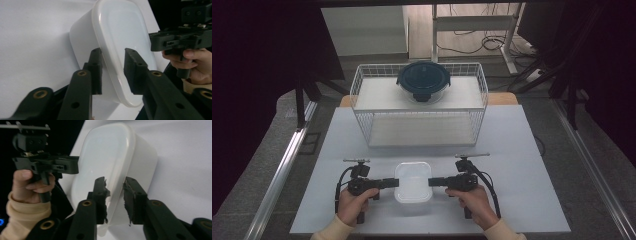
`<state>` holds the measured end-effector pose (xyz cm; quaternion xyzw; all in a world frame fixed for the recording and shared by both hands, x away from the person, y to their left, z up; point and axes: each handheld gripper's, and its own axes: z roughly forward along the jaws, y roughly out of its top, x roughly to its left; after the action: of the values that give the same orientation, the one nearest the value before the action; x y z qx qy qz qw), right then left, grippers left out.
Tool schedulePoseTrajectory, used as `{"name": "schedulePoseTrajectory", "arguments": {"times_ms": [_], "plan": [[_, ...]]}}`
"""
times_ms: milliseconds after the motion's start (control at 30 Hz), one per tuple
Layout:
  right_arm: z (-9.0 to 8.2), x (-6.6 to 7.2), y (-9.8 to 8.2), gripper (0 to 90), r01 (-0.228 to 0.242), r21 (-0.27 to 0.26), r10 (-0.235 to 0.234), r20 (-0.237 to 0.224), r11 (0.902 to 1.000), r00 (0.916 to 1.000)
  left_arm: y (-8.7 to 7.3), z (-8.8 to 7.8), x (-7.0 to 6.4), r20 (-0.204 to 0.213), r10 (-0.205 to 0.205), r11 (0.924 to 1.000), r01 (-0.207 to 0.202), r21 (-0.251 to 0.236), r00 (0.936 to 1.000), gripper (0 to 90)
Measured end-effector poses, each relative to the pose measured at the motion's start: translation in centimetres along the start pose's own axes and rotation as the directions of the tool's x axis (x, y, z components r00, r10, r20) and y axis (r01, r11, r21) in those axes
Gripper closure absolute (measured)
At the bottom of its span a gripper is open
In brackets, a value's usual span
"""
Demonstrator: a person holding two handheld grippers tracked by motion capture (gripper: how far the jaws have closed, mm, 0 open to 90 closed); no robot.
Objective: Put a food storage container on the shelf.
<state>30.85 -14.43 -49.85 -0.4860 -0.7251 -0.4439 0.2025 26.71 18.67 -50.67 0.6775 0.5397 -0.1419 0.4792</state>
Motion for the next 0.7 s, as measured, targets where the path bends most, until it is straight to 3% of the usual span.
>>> {"name": "schedulePoseTrajectory", "arguments": {"times_ms": [233,433,700], "plan": [[-0.7,0.6,-0.1,80.4,0.025,-0.02,-0.025,-0.018,0.9995,0.9995,0.0,-0.7,-0.7,-0.009,0.023,0.9996,-0.023,-0.017,0.9997,77.5],[-1.1,1.4,0.0,80.5,0.09,-0.034,-0.09,0.002,0.9953,0.9959,0.0,-1.2,-1.2,0.0,0.039,0.9988,-0.039,-0.03,0.9992,79.0],[-2.3,3.0,0.3,80.5,0.177,-0.067,-0.176,0.012,0.9819,0.9842,0.4,-2.1,-2.6,-0.001,0.087,0.9944,-0.087,-0.061,0.9962,79.4]]}}
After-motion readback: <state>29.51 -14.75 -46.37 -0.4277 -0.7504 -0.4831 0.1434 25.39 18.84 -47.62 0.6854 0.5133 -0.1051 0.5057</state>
